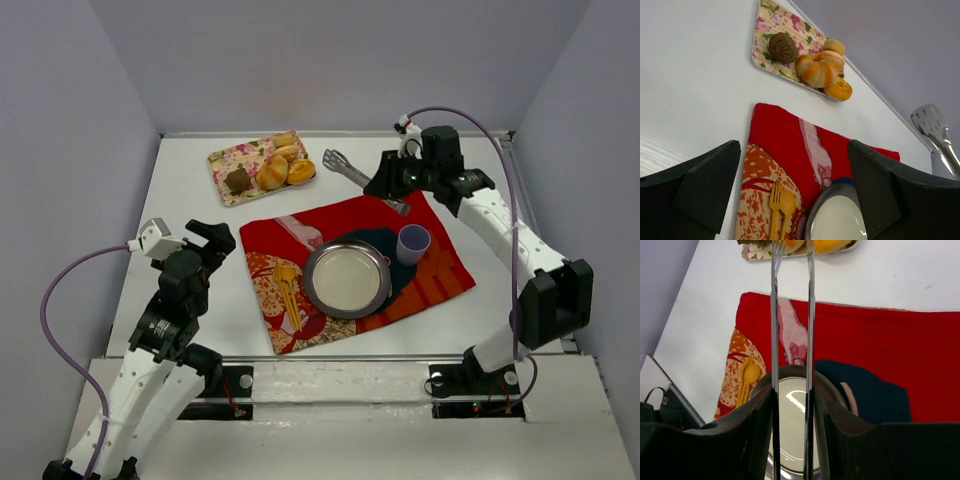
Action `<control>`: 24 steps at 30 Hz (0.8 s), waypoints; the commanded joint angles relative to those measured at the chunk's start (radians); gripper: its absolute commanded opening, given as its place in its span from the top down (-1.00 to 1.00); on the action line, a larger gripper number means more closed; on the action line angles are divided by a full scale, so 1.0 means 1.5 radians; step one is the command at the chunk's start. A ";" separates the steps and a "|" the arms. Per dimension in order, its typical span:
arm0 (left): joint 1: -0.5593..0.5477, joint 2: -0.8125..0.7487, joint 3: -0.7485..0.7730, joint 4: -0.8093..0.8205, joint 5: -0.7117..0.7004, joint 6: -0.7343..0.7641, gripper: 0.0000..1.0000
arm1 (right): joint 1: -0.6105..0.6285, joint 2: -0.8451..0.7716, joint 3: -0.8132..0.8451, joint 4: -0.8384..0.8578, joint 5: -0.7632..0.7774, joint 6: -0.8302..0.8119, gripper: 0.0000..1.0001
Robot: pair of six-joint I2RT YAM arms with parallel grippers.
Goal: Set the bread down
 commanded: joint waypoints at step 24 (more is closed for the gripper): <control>-0.001 -0.027 -0.012 0.036 0.007 -0.002 -0.98 | 0.170 0.467 0.466 0.030 0.162 0.192 -0.26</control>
